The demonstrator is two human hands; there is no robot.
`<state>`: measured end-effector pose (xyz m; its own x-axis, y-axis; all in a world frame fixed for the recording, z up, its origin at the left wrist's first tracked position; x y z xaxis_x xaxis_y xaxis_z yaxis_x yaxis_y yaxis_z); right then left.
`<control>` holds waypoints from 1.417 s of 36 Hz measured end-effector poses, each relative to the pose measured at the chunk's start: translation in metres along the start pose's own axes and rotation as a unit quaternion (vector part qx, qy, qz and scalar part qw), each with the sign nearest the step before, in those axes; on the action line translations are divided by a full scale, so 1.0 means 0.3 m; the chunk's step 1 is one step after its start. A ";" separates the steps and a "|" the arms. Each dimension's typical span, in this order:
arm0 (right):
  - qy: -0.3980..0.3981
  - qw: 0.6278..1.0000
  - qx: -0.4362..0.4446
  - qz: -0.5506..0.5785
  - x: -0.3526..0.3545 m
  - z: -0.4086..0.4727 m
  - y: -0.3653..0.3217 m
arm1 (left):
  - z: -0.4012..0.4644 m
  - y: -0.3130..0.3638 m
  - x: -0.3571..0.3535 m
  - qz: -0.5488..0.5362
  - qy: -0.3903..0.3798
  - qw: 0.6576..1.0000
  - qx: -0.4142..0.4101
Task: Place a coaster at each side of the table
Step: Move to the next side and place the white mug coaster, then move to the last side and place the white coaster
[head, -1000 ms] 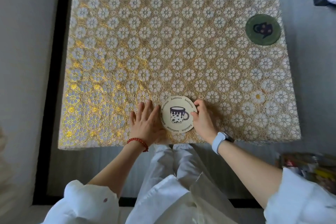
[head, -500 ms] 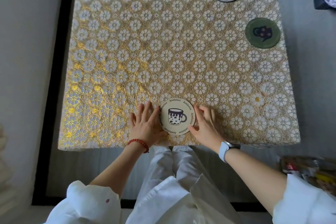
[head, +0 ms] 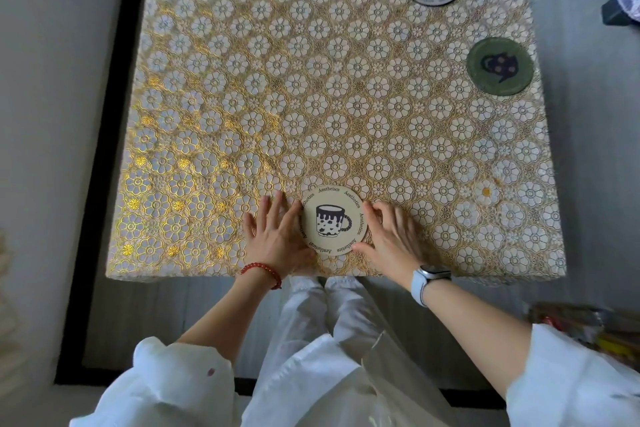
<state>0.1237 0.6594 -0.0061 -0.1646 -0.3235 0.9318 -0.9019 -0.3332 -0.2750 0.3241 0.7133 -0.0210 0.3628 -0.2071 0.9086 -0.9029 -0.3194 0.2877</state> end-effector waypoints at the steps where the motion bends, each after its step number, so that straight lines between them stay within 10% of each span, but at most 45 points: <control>1: -0.003 1.000 -0.001 0.004 0.001 0.000 0.000 | -0.004 0.003 0.002 0.002 0.002 1.000 0.002; 35: -0.035 0.999 -0.002 -0.014 0.120 0.132 -0.055 | 0.008 -0.022 0.071 -0.010 -0.003 1.000 0.017; 51: -0.042 0.990 0.131 0.042 0.164 0.410 -0.758 | 0.019 -0.617 0.558 -0.027 0.157 0.977 0.144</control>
<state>0.3698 0.6103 0.0731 -0.1911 -0.4293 0.8827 -0.7502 -0.5160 -0.4134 0.5531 0.7325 0.0761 0.2792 0.0967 0.9553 -0.7649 -0.5791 0.2822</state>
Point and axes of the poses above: each hand's wrist, its own z-axis towards the middle knuckle, its own x-axis out of the back of the hand, y = z × x, the point moved 5 cm from there along z, towards the middle knuckle, and after that the axes turned 11 degrees about y, right-handed, at the moved point
